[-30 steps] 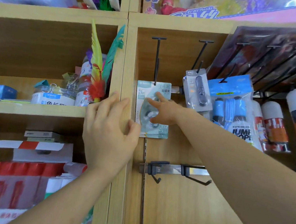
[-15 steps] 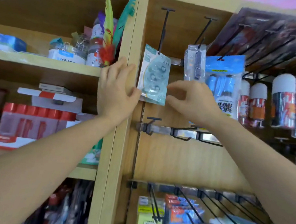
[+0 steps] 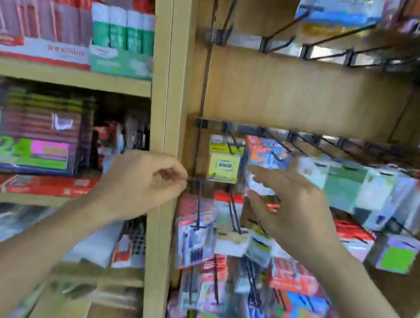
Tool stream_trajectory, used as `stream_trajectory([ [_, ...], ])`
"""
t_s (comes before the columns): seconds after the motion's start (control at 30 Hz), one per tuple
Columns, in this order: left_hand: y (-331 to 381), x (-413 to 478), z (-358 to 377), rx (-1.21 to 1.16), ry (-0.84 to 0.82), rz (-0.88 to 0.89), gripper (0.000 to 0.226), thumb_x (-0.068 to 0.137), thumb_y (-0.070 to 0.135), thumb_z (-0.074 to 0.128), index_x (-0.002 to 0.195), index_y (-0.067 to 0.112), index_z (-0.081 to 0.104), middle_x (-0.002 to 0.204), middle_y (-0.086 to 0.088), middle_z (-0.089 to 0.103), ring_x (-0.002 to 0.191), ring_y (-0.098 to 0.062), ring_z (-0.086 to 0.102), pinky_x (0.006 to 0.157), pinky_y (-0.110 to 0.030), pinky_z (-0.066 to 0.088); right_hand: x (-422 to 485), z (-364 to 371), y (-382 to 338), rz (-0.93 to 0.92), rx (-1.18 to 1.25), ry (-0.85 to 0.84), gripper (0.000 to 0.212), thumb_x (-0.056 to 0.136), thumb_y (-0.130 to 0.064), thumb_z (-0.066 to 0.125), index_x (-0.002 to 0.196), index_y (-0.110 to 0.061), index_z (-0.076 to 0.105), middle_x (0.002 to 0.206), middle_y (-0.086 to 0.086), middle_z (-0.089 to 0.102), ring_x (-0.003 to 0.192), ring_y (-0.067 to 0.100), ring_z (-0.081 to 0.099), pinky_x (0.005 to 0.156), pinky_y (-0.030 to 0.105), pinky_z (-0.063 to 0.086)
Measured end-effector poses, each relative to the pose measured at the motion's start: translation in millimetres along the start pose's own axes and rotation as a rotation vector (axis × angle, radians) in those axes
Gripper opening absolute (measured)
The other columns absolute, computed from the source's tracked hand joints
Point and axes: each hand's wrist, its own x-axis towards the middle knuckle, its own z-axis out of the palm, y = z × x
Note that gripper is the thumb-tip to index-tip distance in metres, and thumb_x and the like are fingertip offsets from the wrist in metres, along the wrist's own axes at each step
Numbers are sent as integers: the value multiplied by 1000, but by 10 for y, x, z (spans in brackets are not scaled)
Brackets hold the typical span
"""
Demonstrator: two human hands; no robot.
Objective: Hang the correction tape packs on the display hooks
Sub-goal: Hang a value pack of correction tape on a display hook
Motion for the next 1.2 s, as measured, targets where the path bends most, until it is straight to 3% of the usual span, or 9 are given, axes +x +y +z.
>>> stream_trajectory([
  [0.13, -134, -878, 649, -105, -145, -170, 32, 80, 53, 56, 89, 30, 75, 80, 22, 71, 81, 6, 66, 72, -14, 49, -875, 449, -17, 187, 111, -179, 29, 84, -30, 66, 112, -23, 70, 90, -2, 72, 84, 27, 68, 67, 37, 55],
  [0.33, -299, -2298, 1650, -235, -428, -554, 35, 76, 58, 57, 92, 33, 75, 82, 22, 73, 80, 1, 69, 75, -35, 59, -2242, 1022, -132, 589, 252, -519, 24, 86, -27, 67, 110, -23, 72, 82, -11, 66, 77, 17, 65, 65, 28, 46],
  [0.47, -371, -3131, 2137, -245, -610, -754, 28, 75, 59, 54, 87, 41, 71, 84, 20, 73, 79, 2, 68, 74, -34, 57, -3041, 1256, -170, 813, 284, -736, 28, 88, -23, 68, 115, -23, 71, 91, -5, 73, 80, 19, 67, 73, 30, 50],
  [0.6, -329, -3775, 2470, -290, -809, -896, 2, 89, 37, 68, 89, 37, 70, 93, 12, 75, 91, -7, 71, 74, -26, 52, -3691, 1334, -210, 983, 296, -942, 25, 88, -23, 67, 113, -24, 70, 85, -8, 69, 83, 20, 68, 75, 30, 50],
  [0.7, -225, -4127, 2648, -312, -909, -998, 8, 79, 47, 61, 76, 43, 67, 86, 11, 72, 91, -9, 69, 76, -28, 51, -4245, 1408, -174, 1123, 291, -1112, 23, 84, -27, 63, 105, -30, 72, 90, -3, 74, 91, 23, 70, 72, 30, 49],
  [0.87, -78, -4885, 2955, -316, -973, -1140, 32, 66, 52, 50, 69, 25, 68, 69, 8, 68, 76, -18, 66, 77, -36, 54, -4982, 1452, -146, 1212, 279, -1299, 25, 90, -28, 63, 113, -24, 72, 102, 6, 75, 96, 30, 68, 78, 31, 48],
  [1.07, 126, -5417, 3252, -295, -1068, -1379, 12, 83, 39, 62, 76, 37, 71, 91, 11, 73, 89, -13, 67, 82, -32, 51, -5900, 1797, -68, 1182, 302, -1522, 27, 84, -26, 64, 110, -22, 72, 105, 9, 72, 99, 30, 67, 85, 38, 53],
  [1.13, 179, -5549, 3399, -281, -1057, -1435, 12, 89, 33, 64, 81, 37, 71, 91, 11, 72, 88, -13, 66, 76, -29, 47, -6192, 2022, -38, 1175, 321, -1567, 22, 84, -27, 63, 103, -20, 72, 102, 11, 70, 93, 30, 67, 80, 37, 53],
  [1.2, 210, -5719, 3569, -287, -1054, -1478, 10, 89, 32, 65, 86, 33, 74, 97, 11, 73, 92, -13, 67, 80, -30, 50, -6390, 2220, -27, 1239, 367, -1595, 15, 86, -23, 63, 96, -18, 72, 90, 10, 69, 76, 25, 67, 63, 28, 52],
])
